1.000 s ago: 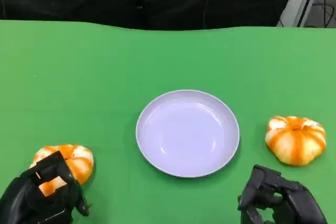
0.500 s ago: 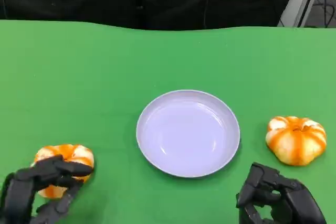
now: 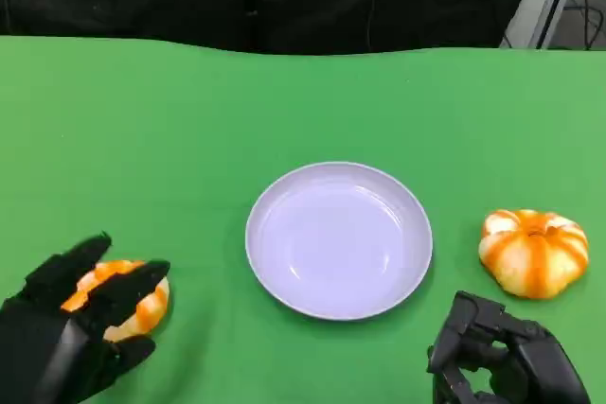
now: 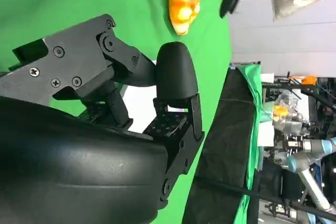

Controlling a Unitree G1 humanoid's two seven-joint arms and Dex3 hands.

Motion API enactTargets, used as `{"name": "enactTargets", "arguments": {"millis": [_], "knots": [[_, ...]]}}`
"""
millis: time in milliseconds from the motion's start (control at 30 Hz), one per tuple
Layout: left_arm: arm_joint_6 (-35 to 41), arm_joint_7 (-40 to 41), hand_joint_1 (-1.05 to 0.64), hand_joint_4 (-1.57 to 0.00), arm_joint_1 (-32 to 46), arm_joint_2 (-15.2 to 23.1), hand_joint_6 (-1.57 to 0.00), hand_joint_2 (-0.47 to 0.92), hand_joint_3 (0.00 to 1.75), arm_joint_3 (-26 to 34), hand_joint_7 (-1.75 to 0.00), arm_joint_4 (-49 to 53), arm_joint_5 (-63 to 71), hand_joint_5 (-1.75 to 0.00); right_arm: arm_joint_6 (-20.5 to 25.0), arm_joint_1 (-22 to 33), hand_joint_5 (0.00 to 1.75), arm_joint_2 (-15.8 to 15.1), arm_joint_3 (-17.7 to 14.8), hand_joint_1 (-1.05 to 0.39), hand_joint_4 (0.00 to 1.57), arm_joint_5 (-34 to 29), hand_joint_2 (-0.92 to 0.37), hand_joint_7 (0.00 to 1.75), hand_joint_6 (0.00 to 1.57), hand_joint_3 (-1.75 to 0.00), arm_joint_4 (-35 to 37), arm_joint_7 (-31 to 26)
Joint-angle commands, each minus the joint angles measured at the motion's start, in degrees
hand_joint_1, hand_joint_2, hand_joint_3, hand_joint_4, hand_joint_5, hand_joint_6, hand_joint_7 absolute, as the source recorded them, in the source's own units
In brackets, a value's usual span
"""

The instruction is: Grasp the bread from the table and place it into the plate.

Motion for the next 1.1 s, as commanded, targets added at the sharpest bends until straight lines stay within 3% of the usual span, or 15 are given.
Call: {"name": "enactTargets", "arguments": {"millis": [33, 267, 400, 767, 900, 1100], "knots": [[3.42, -0.07, -0.69, -0.29, 0.81, 2.44, -0.55, 0.92, 0.05, -1.93, 0.0, -1.43, -1.42, 0.0, -0.31, 0.15, 1.75, -0.62, -0.58, -0.13, 0.76, 0.22, -0.67, 1.52, 0.72, -1.02, 0.22, -0.1], [8.55, -1.78, -0.77, -0.2, 0.92, 4.45, -0.48, 0.92, 0.1, -4.63, 0.0, -3.22, -2.76, 0.0, -0.27, 0.18, 1.75, -0.59, -0.66, -0.13, 0.77, 0.1, -0.67, 1.51, 0.72, -1.01, 0.13, -0.3], [18.25, -9.78, -0.87, -0.07, -1.52, 5.38, -0.39, 0.92, 0.21, -6.44, 0.0, -3.61, 0.09, 0.0, 0.44, 0.39, 1.75, -0.61, -0.64, -0.13, 0.77, 0.19, -0.67, 1.5, 0.72, -1.01, -0.42, -0.41], [27.08, -15.89, -0.91, -0.06, -6.34, 5.56, -0.35, 0.92, 0.22, -11.38, -0.01, -0.24, -1.78, -0.01, 0.49, 0.63, 1.75, -0.57, -0.56, -0.13, 0.77, 0.18, -0.67, 1.51, 0.73, -1.01, -0.78, -0.51], [28.5, -16.12, -0.92, -0.06, -7.26, 5.75, -0.35, 0.92, 0.21, -12.8, -0.01, 0.66, -2.55, -0.01, 0.37, 0.58, 1.75, -0.57, -0.56, -0.13, 0.77, 0.21, -0.68, 1.52, 0.73, -1.01, -0.7, -0.49], [27.5, -12.69, -0.91, -0.13, -12.27, 3.06, -0.38, 0.92, 0.21, -16.14, -0.02, 9.89, -5.19, -0.04, 0.13, 0.68, 1.75, -0.46, -0.5, -0.13, 0.77, 0.24, -0.67, 1.52, 0.72, -1.01, -0.64, -0.49]]}}
